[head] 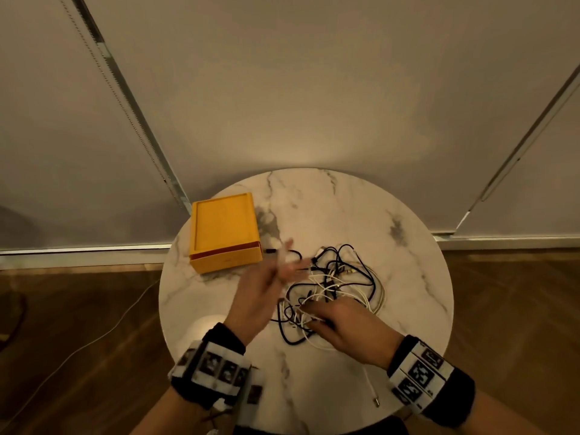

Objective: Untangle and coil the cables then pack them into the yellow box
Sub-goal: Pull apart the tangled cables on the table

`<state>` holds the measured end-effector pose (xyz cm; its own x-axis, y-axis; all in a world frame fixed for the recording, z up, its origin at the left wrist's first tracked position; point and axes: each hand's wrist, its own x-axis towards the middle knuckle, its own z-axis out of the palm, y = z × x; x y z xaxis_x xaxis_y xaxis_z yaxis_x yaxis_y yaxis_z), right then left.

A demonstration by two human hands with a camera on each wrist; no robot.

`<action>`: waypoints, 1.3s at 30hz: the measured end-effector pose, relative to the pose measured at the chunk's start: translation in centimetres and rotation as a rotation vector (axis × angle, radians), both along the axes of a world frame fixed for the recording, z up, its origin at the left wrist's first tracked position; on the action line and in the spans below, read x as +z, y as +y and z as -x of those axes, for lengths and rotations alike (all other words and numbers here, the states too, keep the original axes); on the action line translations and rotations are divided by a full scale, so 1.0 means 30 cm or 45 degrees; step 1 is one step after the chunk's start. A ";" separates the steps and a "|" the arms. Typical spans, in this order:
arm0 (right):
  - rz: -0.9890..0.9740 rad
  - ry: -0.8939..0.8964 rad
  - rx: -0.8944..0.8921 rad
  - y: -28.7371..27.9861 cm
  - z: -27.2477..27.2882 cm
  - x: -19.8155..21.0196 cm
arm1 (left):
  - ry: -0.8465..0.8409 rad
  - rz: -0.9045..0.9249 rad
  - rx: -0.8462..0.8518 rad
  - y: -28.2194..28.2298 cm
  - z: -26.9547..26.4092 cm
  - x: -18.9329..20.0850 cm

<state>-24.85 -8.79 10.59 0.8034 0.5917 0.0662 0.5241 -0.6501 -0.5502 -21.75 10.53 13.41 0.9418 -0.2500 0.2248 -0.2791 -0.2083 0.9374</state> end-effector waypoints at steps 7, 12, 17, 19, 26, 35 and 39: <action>0.148 -0.121 0.230 -0.015 -0.016 0.031 | -0.326 -1.456 -0.501 0.074 0.025 -0.073; 0.244 -0.247 0.141 -0.064 -0.048 0.041 | 0.062 -1.069 -0.759 0.122 0.032 -0.037; 0.322 -0.624 0.115 -0.013 -0.024 0.044 | 0.722 -0.096 -0.832 0.125 0.059 -0.007; 0.141 -0.613 0.003 0.003 -0.046 0.038 | 0.871 0.299 -0.742 0.116 0.063 -0.006; -1.113 0.569 -0.500 0.105 -0.027 0.055 | 0.933 0.864 -0.412 0.060 0.059 -0.017; -1.535 1.085 -0.535 0.098 -0.005 0.038 | 0.909 0.874 -0.131 0.030 0.052 -0.018; -1.299 0.924 -0.434 0.110 -0.008 0.009 | 0.945 0.991 -0.182 0.014 0.060 -0.037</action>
<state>-24.60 -5.48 10.84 0.9448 0.2921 -0.1483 -0.2085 0.1872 -0.9599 -23.56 10.94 12.31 0.8816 -0.4035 -0.2449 0.4379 0.5058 0.7432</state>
